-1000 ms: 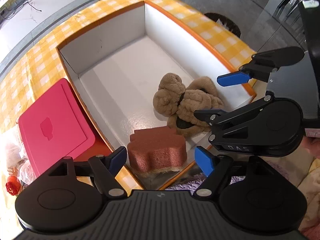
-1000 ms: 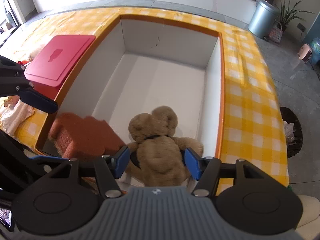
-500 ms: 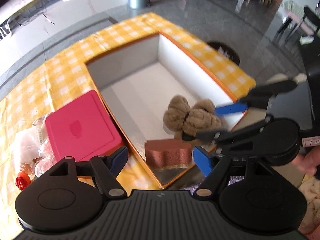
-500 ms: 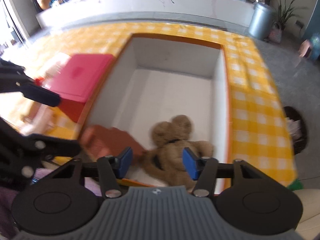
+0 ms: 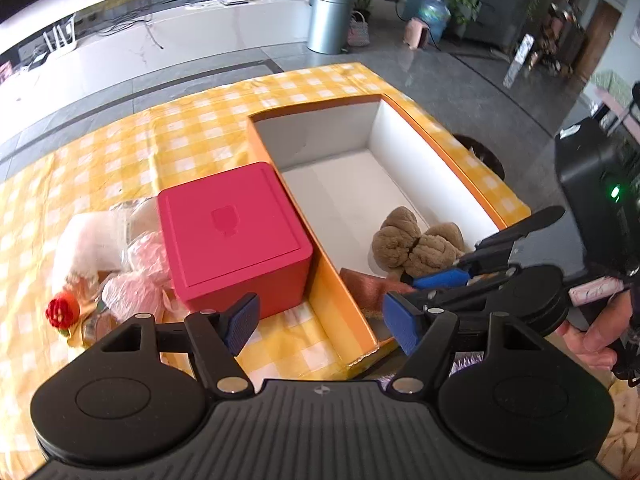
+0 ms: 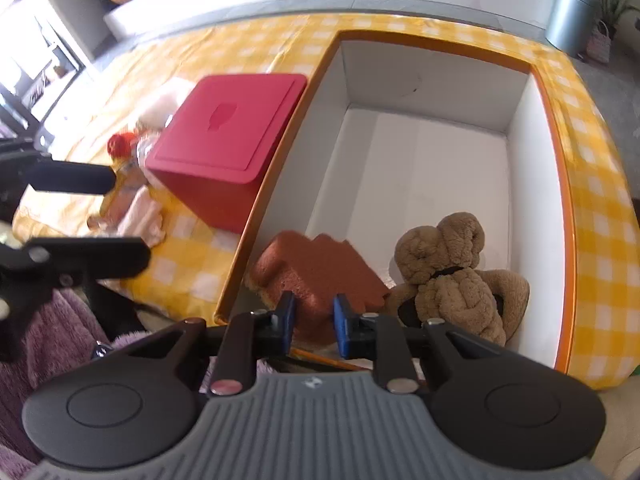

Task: Organize soft objects
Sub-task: 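Withdraw both open grippers from the box back over the table items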

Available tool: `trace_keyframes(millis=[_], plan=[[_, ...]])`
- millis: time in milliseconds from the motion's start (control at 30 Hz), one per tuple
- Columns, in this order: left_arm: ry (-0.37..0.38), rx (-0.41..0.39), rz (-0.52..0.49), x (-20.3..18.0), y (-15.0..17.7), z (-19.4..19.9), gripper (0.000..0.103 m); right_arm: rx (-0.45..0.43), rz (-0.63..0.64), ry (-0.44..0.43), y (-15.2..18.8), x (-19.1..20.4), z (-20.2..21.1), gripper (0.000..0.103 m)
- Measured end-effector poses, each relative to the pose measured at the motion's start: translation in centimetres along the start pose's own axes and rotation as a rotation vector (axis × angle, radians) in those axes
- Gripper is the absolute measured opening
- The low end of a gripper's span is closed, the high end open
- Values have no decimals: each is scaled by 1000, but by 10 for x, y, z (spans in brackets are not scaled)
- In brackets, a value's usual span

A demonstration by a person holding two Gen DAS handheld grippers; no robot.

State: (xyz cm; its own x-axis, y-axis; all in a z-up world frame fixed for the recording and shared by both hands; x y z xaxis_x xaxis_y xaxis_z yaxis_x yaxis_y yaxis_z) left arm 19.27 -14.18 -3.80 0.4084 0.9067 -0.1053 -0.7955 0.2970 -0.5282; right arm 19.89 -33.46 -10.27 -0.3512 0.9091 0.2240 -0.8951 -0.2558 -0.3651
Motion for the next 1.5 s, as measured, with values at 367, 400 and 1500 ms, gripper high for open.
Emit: trace_keyframes(millis=[367, 400, 1500], plan=[[9, -10, 39, 18, 14, 8, 82, 109, 6, 101, -5, -3, -34, 23], [10, -11, 42, 20, 15, 9, 82, 105, 4, 104, -5, -3, -32, 26], [-131, -368, 139, 112, 119, 89, 50, -477, -99, 101, 41, 152, 7, 49]])
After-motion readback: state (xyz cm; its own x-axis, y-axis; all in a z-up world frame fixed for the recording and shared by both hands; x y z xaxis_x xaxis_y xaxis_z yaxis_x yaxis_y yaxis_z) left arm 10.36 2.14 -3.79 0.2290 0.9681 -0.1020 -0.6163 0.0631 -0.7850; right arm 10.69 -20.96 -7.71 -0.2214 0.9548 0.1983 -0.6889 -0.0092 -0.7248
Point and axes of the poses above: each gripper's, at about its wrist camera, not at the fingertips, and z roughly against the way its jaws point, x to its left, y to its underside, the point moved 4 cm from there along -z, roughly the way its jaws point, and after that the axes turned 2 degrees about -y, right-handed, at the moved point
